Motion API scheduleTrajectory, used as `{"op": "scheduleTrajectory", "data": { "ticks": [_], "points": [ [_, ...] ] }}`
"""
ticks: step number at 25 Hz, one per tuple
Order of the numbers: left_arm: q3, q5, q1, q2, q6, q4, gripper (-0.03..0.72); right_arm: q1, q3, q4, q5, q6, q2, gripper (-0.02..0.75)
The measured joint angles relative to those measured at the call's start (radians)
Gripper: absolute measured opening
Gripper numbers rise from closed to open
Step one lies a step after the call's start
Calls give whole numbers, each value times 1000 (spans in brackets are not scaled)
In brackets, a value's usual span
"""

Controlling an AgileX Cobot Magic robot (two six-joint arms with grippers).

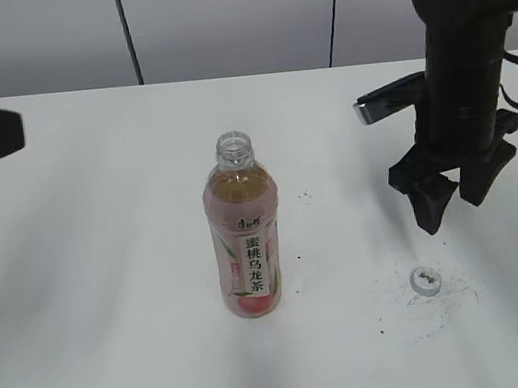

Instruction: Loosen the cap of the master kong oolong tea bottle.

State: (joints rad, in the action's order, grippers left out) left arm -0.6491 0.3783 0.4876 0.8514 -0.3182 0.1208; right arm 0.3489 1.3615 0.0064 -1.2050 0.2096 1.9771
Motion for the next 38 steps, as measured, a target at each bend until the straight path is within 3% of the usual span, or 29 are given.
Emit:
{"op": "scheduleTrajectory", "data": {
  "ticks": [3, 7, 14, 26, 38],
  "points": [
    [-48, 259, 0, -123, 60, -121, 564, 0, 0, 4, -4, -21, -58, 537],
    [-89, 524, 0, -204, 167, -199, 564, 0, -7, 37, -6, -45, -164, 531],
    [-92, 816, 0, -360, 275, -143, 564, 0, -128, 81, -16, -50, -484, 504],
    [38, 811, 0, -736, 285, -87, 564, 0, -480, 123, -18, -37, -1103, 503],
    [87, 650, 0, -775, 286, -61, 564, 0, -814, 89, 30, 20, -1663, 503]
  ]
}}
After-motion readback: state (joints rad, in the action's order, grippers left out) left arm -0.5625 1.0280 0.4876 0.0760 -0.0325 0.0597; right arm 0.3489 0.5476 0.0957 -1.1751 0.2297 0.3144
